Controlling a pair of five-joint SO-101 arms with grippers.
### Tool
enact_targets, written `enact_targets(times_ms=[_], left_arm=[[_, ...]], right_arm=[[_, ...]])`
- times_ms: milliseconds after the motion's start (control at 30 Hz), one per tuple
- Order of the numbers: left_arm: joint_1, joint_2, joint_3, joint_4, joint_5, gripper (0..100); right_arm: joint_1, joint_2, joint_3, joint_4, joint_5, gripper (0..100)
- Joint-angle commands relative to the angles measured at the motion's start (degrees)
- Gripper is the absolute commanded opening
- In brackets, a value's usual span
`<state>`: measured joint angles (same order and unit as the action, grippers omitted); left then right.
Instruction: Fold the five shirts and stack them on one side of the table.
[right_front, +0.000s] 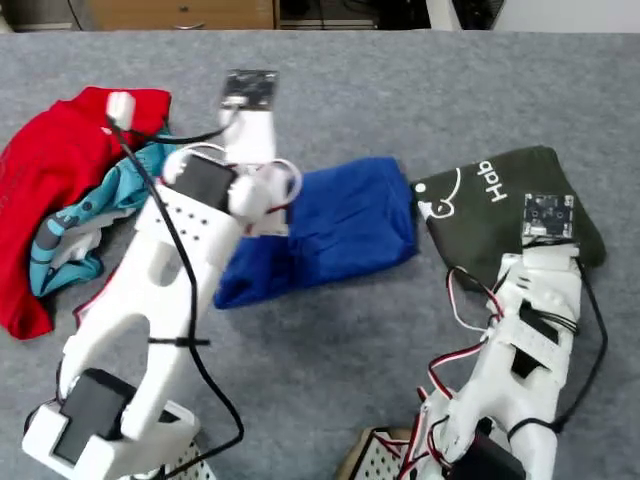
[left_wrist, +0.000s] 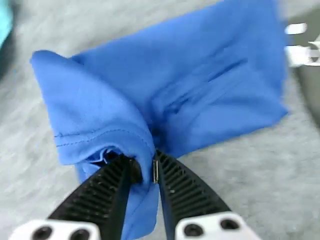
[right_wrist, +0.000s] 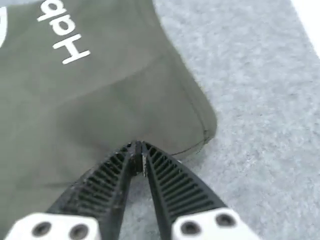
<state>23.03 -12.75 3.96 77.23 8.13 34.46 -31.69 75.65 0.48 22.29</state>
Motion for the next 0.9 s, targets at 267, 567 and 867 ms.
enact_targets(times_ms=[267, 567, 867], left_arm=[[8.9, 5.0, -3.6, -17.9, 3.4, 2], [9.5, 23.3, -20.9, -18.5, 6.6, 2], [14.2, 37.6, -41.7, -7.7, 8.2, 2]], right_arm=[[1.5, -2.0, 0.0, -2.6, -0.7, 0.5], [1.2, -2.0, 0.0, -2.6, -0.7, 0.5], [1.1, -2.0, 0.0, -2.6, -0.6, 0.5]])
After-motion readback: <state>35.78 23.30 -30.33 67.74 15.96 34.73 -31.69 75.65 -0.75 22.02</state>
